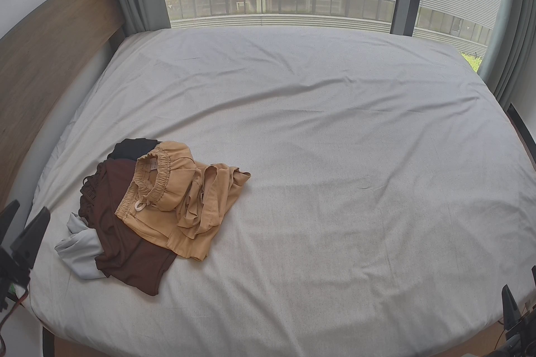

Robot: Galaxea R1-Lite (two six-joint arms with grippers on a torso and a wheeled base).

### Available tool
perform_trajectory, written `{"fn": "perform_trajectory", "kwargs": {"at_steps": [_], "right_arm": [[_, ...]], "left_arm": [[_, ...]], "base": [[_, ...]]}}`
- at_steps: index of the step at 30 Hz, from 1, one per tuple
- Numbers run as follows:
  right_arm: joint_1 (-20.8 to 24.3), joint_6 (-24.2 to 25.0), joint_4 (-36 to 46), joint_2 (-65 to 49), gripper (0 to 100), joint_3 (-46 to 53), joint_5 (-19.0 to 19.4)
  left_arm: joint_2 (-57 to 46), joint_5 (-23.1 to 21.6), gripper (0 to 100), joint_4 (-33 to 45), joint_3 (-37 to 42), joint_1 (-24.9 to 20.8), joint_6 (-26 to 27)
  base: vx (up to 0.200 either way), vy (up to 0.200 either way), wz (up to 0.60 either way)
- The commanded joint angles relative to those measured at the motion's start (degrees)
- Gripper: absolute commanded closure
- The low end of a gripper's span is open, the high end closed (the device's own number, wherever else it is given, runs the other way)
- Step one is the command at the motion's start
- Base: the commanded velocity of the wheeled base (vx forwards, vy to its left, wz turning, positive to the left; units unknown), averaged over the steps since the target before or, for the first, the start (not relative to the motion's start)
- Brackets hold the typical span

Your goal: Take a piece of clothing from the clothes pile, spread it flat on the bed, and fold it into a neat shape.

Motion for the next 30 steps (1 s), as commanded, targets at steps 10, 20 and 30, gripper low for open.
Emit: {"fn": "perform_trajectory", "kwargs": {"at_steps": [10,20,30], "right_arm": [[0.02,0.00,-0.02,-0.66,0,1.01,0.01],[0.02,0.00,-0.02,-0.66,0,1.01,0.01],[0.02,0.00,-0.02,-0.66,0,1.01,0.01]], "left_arm": [[24.67,-0.93,0,-5.16,-12.97,-6.52,-2.24],[34.07,-3.83,0,-6.56,-16.04,-7.05,-3.91],[49.28,-6.73,0,-20.01,-14.81,-6.43,-4.52]], "base": [[0.000,0.000,0.00],[0.000,0.000,0.00],[0.000,0.000,0.00]]}}
